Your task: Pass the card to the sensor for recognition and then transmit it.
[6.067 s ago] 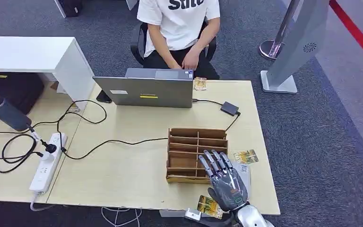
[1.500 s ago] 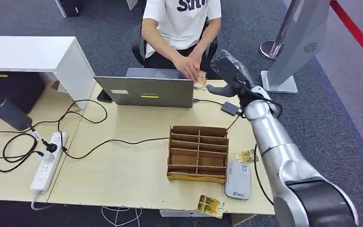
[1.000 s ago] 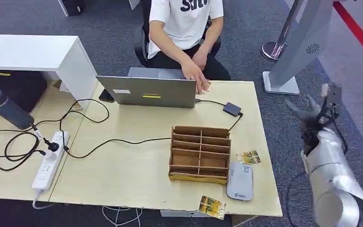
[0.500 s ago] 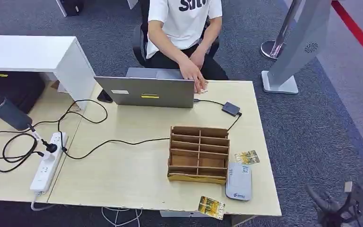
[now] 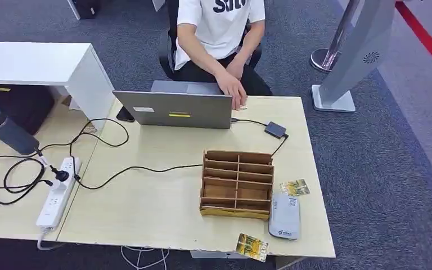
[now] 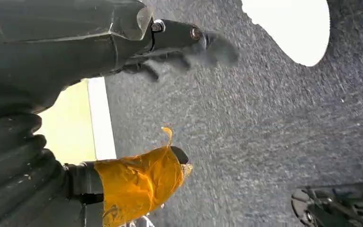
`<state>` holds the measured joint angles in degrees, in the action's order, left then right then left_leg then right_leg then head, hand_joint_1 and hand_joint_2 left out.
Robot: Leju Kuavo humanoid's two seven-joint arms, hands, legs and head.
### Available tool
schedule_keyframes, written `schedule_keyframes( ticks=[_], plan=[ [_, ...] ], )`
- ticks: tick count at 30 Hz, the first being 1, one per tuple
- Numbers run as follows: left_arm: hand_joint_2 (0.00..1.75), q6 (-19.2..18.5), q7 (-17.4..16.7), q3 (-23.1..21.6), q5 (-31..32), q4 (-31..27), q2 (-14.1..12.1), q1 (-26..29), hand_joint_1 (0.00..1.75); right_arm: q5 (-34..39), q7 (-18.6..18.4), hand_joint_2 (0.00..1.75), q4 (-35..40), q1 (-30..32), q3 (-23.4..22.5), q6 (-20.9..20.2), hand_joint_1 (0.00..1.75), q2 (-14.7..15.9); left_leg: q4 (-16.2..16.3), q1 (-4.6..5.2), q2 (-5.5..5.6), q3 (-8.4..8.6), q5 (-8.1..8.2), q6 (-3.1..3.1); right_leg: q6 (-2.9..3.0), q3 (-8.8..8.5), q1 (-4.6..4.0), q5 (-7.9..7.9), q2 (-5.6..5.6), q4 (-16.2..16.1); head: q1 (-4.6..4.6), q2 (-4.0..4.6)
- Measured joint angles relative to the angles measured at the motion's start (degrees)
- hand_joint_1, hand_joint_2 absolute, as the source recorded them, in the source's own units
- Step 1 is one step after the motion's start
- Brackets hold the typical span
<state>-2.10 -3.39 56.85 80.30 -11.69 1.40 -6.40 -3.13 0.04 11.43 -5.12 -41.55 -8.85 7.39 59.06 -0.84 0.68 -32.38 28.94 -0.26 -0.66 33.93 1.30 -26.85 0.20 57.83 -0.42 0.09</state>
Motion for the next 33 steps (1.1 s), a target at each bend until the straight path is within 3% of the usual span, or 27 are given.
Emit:
schedule_keyframes(
  ticks=[9, 10, 11, 13, 17, 21, 33],
  plan=[
    [1.75, 0.31, 0.5, 1.4, -0.09, 0.0, -0.11, 0.46, 1.75, 0.9, 0.55, 1.75, -0.24, 1.0, -1.0, 1.75, 1.75, -0.77, 0.02, 0.04, -0.02, 0.05, -0.01, 0.01, -0.01, -0.03, 0.03, 0.02, 0.03, 0.0, 0.02, -0.02],
    [1.75, 0.31, 0.5, 1.42, -0.07, 0.0, -0.11, 0.46, 1.64, 0.87, 0.57, 1.75, -0.24, 1.02, -1.05, 1.81, 1.34, -0.77, 0.02, 0.04, -0.02, 0.05, -0.01, 0.01, -0.01, -0.03, 0.03, 0.02, 0.03, 0.0, 0.02, -0.02],
    [1.75, 0.31, 0.5, 1.44, -0.05, 0.0, -0.13, 0.46, 1.4, 0.79, 0.61, 1.75, -0.24, 1.02, -1.05, 1.9, 0.0, -0.77, 0.02, 0.04, -0.02, 0.06, -0.01, 0.01, -0.01, -0.03, 0.03, 0.02, 0.03, 0.0, 0.02, -0.02],
    [1.75, 0.26, 0.57, 1.51, -0.04, 0.0, -0.13, 0.45, 0.0, 0.68, 0.68, 1.75, -0.24, 1.02, -1.07, 1.88, 0.0, -0.77, 0.02, 0.04, -0.02, 0.06, 0.0, 0.01, -0.01, -0.03, 0.03, 0.02, 0.03, 0.0, 0.0, -0.02],
    [1.75, -0.35, 0.68, 1.92, -0.77, 0.0, -0.17, 0.62, 0.0, 0.7, 1.31, 1.75, -0.24, 1.14, -1.11, 1.18, 0.0, -0.9, 0.01, 0.03, -0.02, 0.07, 0.0, 0.0, -0.01, -0.03, 0.02, 0.01, 0.03, 0.0, 0.0, -0.02],
    [1.75, -0.33, 0.94, -0.53, -6.19, -0.07, -0.46, 1.74, 0.0, 0.79, 1.31, 1.75, -0.07, 1.95, 0.59, 1.57, 0.0, -1.29, 0.01, 0.03, -0.02, 0.06, 0.0, 0.0, 0.0, -0.02, 0.02, 0.0, 0.03, 0.0, 0.0, -0.02],
    [1.75, 0.31, 1.62, -13.18, -25.52, -1.84, -0.92, 4.99, 0.0, 1.38, 1.16, 1.75, 2.08, 4.83, 9.77, 3.34, 0.0, -2.71, 0.01, 0.04, -0.02, 0.07, 0.0, 0.0, -0.01, -0.05, 0.03, 0.0, 0.03, -0.01, 0.0, -0.02]
  ],
)
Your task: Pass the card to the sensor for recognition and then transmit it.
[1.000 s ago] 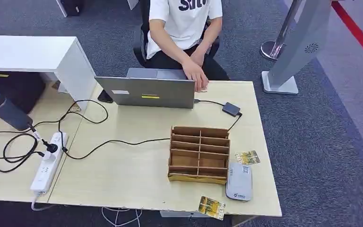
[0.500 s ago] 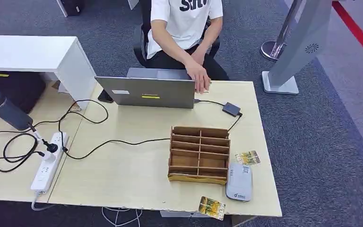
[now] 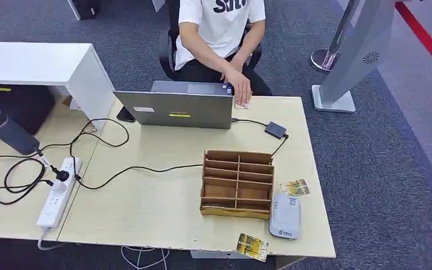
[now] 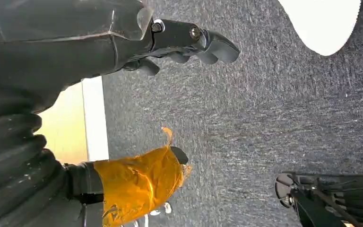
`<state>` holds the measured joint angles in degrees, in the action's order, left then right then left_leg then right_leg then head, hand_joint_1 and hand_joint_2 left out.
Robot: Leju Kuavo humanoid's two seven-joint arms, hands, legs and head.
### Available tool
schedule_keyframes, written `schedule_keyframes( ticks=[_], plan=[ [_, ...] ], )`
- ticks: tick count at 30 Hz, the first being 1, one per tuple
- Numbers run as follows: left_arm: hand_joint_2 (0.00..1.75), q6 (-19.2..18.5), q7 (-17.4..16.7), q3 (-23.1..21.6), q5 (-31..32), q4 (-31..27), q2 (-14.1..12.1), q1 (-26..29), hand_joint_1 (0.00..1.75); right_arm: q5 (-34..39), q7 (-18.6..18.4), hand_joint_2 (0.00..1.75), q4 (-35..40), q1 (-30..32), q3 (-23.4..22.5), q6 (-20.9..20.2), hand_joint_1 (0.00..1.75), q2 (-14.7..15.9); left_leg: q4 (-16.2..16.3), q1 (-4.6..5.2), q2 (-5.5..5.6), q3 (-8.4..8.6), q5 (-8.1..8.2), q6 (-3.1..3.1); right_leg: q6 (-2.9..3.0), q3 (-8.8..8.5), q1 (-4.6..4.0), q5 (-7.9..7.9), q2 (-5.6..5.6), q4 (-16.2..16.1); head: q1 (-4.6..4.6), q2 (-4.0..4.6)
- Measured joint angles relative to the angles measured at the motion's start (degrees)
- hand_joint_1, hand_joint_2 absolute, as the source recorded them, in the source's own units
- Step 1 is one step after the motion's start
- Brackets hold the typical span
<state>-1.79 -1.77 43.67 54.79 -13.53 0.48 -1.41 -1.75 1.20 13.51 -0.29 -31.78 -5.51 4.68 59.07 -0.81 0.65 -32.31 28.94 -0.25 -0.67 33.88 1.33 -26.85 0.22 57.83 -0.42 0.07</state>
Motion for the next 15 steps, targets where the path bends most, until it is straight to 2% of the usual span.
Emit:
schedule_keyframes(
  ticks=[15],
  plan=[
    [1.75, 0.7, 0.72, -18.32, -24.44, -3.21, -0.04, 4.24, 0.0, 0.61, -0.72, 1.75, 3.65, 3.8, 13.4, 2.45, 0.0, -1.97, 0.0, 0.0, -0.01, 0.0, 0.01, 0.0, 0.0, 0.0, 0.0, -0.01, 0.01, 0.0, 0.02, 0.0]
  ],
)
